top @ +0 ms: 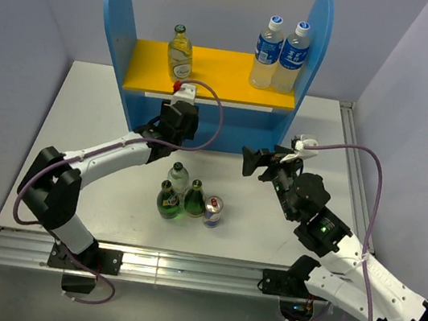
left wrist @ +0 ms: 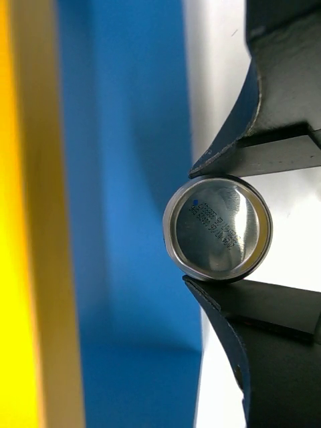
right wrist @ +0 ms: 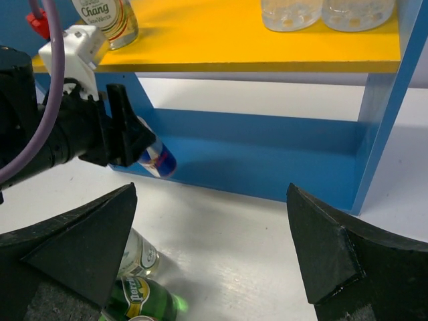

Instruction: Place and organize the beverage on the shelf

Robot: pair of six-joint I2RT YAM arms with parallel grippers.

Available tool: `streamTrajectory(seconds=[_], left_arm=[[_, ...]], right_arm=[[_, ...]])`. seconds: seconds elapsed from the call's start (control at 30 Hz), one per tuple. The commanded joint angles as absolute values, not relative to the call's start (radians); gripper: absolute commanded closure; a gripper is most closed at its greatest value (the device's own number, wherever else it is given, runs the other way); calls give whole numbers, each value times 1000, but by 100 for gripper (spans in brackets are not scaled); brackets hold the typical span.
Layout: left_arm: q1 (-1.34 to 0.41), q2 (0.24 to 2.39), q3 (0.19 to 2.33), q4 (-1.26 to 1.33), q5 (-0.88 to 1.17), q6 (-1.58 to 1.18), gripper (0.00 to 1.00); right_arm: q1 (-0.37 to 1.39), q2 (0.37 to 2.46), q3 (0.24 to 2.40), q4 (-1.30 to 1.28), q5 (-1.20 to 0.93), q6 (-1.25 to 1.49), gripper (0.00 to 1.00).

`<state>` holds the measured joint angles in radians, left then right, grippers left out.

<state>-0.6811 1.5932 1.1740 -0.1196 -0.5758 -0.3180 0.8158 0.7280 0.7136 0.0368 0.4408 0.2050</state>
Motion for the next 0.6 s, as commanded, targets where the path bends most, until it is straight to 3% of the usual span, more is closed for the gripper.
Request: streamTrajectory(seconds=[0.0, 0.57], left_arm=[[-637, 1529, 1141, 31, -643, -322, 100], [-486, 1522, 919, 334, -721, -356, 100]], right_arm=[[822, 732, 713, 75, 430, 216, 0], [822, 772, 710, 81, 396, 225, 0]])
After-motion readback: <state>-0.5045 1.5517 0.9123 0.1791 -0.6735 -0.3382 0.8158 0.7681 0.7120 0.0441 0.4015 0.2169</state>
